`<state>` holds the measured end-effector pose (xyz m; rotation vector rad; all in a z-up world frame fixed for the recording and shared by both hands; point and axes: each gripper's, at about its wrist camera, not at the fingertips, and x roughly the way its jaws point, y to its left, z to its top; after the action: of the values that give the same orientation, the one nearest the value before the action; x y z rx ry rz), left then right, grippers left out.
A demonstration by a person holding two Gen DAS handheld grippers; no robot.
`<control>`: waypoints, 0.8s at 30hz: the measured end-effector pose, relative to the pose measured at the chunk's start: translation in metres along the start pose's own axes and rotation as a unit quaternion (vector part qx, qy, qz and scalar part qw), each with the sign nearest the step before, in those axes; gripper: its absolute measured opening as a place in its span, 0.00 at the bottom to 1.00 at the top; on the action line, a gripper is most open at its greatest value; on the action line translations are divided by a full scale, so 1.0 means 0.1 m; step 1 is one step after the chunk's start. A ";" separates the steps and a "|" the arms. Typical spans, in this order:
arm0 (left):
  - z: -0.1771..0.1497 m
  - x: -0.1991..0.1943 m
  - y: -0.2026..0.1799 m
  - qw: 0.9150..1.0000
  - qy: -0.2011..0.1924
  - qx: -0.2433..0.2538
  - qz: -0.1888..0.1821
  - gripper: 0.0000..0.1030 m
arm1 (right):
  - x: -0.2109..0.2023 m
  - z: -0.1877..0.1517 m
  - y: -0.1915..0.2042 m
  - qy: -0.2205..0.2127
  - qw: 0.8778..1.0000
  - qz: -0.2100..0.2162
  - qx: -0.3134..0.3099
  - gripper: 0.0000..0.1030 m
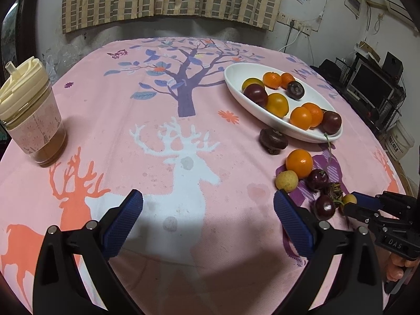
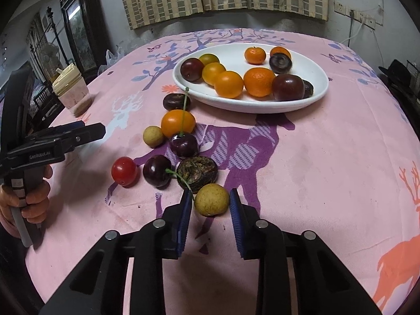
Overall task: Organize fruits
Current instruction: 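Grasp the small yellow-green fruit with the right tool while the left tool grasps the red tomato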
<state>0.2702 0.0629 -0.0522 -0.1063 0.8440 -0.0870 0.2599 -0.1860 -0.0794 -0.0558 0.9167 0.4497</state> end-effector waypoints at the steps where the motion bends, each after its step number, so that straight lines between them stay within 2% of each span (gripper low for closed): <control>1: 0.00 0.00 -0.01 1.000 0.001 0.002 -0.003 0.95 | -0.02 0.00 -0.02 -0.004 1.000 -0.001 0.003 0.29; 3: -0.02 -0.02 -0.07 1.000 0.003 0.015 -0.025 0.95 | -0.08 0.01 -0.09 -0.018 0.999 0.012 0.023 0.28; 7: -0.09 -0.09 -0.34 0.994 -0.002 0.076 -0.079 0.95 | -0.17 0.02 -0.25 -0.039 0.995 0.052 0.069 0.27; 12: -0.25 -0.15 -0.69 0.982 -0.020 0.172 -0.073 0.94 | -0.13 0.01 -0.19 -0.026 0.997 0.037 0.055 0.27; 15: -0.29 -0.12 -0.79 0.977 -0.011 0.198 -0.080 0.79 | -0.16 0.01 -0.16 -0.031 0.997 0.040 0.050 0.27; 17: -0.28 -0.07 -0.80 0.976 0.002 0.199 -0.089 0.62 | -0.18 0.01 -0.19 -0.035 0.997 0.040 0.056 0.27; 20: -0.28 0.02 -0.78 0.976 0.018 0.196 -0.093 0.52 | -0.18 0.00 -0.23 -0.035 0.996 0.040 0.065 0.27; 24: -0.28 0.08 -0.79 0.974 0.025 0.205 -0.090 0.48 | -0.19 0.01 -0.24 -0.036 0.996 0.042 0.066 0.27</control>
<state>0.2513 -0.0184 -0.0666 0.2083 0.8499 -0.4332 0.2598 -0.2142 -0.0676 0.1186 0.8775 0.4660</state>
